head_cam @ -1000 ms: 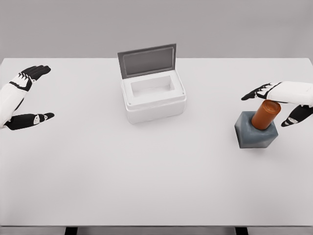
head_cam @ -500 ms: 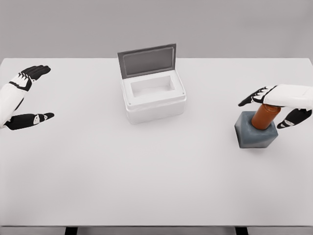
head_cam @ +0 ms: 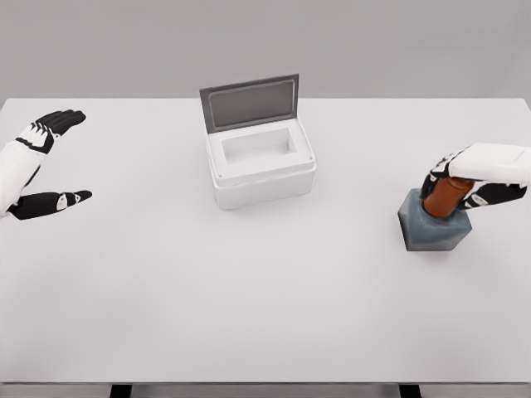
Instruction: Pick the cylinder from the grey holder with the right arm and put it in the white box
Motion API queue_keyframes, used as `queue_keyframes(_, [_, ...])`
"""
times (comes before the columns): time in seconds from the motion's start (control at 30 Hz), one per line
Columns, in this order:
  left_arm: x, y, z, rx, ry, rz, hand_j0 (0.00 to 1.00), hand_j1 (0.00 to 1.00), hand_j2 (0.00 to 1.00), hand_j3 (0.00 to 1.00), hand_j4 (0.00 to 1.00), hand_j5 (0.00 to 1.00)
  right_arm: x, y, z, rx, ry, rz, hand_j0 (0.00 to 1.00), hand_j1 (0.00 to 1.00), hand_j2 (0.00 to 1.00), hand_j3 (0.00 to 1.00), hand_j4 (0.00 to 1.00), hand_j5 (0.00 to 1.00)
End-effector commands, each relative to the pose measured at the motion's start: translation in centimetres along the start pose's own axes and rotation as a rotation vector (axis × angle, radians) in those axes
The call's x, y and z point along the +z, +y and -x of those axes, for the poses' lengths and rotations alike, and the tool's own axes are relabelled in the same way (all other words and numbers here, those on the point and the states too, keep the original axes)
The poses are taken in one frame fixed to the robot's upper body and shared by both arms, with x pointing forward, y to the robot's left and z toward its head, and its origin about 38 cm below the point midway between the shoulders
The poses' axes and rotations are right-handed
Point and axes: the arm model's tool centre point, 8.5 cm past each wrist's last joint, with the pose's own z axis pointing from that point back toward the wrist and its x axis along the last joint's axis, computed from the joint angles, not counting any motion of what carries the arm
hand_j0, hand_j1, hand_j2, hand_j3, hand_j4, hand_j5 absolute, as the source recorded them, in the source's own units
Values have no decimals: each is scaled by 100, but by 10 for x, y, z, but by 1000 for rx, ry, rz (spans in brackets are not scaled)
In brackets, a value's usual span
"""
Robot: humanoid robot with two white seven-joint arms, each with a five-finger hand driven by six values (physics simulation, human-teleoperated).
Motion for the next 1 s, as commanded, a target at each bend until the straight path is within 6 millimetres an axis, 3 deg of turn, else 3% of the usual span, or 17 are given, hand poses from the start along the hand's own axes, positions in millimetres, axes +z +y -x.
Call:
queue_keyframes(0.0, [0, 1, 0, 4, 0, -3, 100, 100, 100, 100, 100, 100, -1, 2, 0, 4, -1, -8, 42, 42, 42, 42, 42, 42])
queue_keyframes(0.1, [0, 1, 0, 4, 0, -3, 100, 100, 100, 100, 100, 100, -1, -2, -1, 7, -3, 3, 24, 24, 24, 24, 24, 24])
queue_keyframes(0.47, [0, 1, 0, 4, 0, -3, 100, 100, 100, 100, 100, 100, 12, -26, -6, 75, -36, 71, 24, 24, 24, 24, 24, 24])
queue_keyframes(0.73, [0, 1, 0, 4, 0, -3, 100, 100, 100, 100, 100, 100, -33, -64, -33, 131, -150, 176, 24, 24, 24, 24, 24, 24])
queue_keyframes(0.97, [0, 1, 0, 3, 0, -2, 100, 100, 100, 100, 100, 100, -73, -82, -35, 128, -174, 217, 25, 25, 25, 25, 25, 25])
